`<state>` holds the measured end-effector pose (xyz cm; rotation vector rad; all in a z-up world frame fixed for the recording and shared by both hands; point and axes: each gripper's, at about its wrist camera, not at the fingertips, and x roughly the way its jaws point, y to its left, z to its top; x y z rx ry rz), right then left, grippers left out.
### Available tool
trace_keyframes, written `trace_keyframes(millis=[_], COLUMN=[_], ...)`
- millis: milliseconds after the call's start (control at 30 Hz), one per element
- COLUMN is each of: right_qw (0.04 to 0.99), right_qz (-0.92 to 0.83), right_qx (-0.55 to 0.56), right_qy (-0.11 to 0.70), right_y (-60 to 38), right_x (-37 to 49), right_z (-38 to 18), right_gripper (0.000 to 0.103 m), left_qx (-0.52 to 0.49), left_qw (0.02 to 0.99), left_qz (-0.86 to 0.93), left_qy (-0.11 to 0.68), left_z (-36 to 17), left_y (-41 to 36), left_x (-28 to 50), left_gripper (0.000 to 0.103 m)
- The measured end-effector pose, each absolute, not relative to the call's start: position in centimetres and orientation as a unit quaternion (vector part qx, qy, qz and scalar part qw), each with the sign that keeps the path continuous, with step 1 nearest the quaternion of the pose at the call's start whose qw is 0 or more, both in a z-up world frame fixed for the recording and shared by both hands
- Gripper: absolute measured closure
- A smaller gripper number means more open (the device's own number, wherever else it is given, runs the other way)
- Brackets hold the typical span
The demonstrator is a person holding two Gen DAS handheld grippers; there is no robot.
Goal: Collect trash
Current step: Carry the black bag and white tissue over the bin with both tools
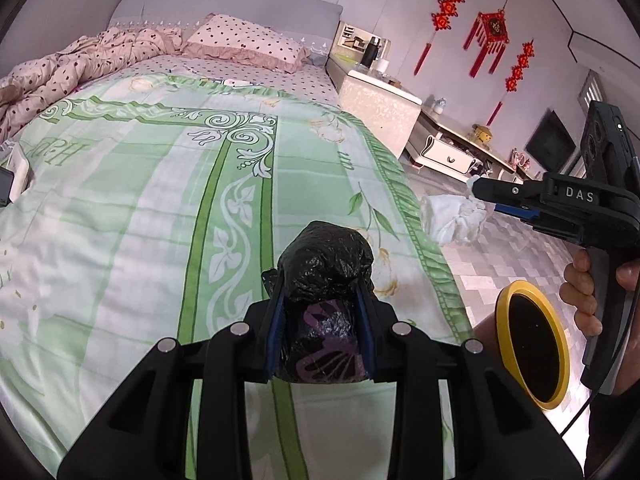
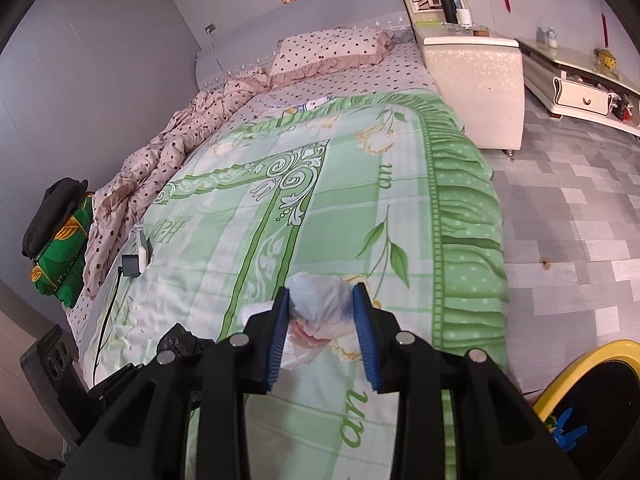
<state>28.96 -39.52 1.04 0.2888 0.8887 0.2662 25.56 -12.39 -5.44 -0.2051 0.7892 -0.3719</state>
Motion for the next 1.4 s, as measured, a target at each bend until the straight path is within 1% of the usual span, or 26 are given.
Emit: trace_keyframes(millis=[433, 767, 1067, 1400], right_qw=[0.915, 0.927, 0.921, 0.906], right_qz=[0.072, 0.003, -0.048, -0.084], right_qx=[0.17, 0.183, 0.2, 0.219], right_qy=[0.358, 0.328, 0.33, 0.354], right_y=[-49.8, -58.1, -63.9, -67.0], right_x=[20.7, 15.2, 12.1, 11.3], right_z=[6.8, 8.1, 6.3, 2.2], right_gripper=[0.072, 0.072, 0.072, 0.072], left_qx=[-0.054, -0.023, -0.001, 0.018], left_qw=[0.91, 0.898, 0.878, 0.857], left_qz=[-0.231, -0.287, -0.33, -0.351], left_qy=[0.341, 0.332, 0.346, 0.377], left_z=[1.1, 4.2, 3.2, -1.1], left_y=[-21.2, -31.0, -39.6, -45.5], left_x=[21.5, 19.8, 18.5, 18.1], left_gripper=[0.073, 0.073, 0.073, 0.073])
